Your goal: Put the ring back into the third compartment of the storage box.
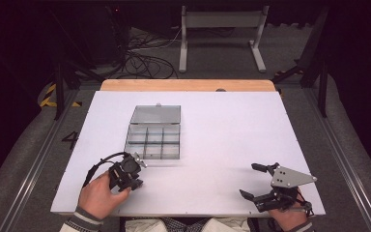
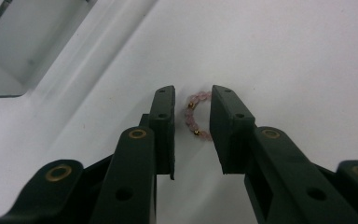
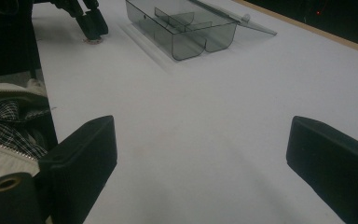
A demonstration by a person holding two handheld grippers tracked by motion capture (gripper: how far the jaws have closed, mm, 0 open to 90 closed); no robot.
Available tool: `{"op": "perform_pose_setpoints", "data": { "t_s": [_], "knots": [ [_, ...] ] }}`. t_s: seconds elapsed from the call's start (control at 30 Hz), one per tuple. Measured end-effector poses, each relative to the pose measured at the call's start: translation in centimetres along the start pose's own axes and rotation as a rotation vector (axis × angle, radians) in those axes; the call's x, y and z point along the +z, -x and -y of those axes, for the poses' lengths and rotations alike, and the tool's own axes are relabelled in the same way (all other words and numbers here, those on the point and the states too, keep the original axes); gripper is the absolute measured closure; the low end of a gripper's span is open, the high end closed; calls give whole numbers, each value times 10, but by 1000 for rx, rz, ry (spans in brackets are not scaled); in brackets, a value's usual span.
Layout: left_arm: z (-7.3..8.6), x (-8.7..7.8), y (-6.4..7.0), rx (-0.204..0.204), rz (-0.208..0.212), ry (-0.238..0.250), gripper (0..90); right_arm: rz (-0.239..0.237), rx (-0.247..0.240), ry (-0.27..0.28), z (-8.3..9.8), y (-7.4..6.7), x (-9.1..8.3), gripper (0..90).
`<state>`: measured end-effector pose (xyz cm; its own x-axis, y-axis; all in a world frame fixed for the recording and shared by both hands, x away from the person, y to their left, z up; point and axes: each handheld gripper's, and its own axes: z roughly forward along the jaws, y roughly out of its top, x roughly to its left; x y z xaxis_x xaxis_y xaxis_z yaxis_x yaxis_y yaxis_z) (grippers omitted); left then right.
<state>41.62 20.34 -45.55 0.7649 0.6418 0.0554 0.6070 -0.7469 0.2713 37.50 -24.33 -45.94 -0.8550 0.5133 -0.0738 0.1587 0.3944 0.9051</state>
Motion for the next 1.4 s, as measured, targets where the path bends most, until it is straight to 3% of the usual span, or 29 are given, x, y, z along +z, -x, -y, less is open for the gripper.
{"op": "perform_pose_setpoints", "data": {
  "t_s": [0.37, 0.73, 1.0, 1.4],
  "knots": [
    [-1, 1, 1, -3, 5, -21, 851, -2, 4, 2, 0, 0, 1, 93],
    [-1, 0, 0, -4, 13, -25, 862, -1, -1, -1, 0, 0, 1, 93],
    [0, -7, 0, -21, 12, 21, 862, -2, -1, -3, 0, -1, 1, 93],
    [2, -21, -1, -28, -16, 137, 862, -1, -4, -3, 0, -1, 1, 93]
  ]
}}
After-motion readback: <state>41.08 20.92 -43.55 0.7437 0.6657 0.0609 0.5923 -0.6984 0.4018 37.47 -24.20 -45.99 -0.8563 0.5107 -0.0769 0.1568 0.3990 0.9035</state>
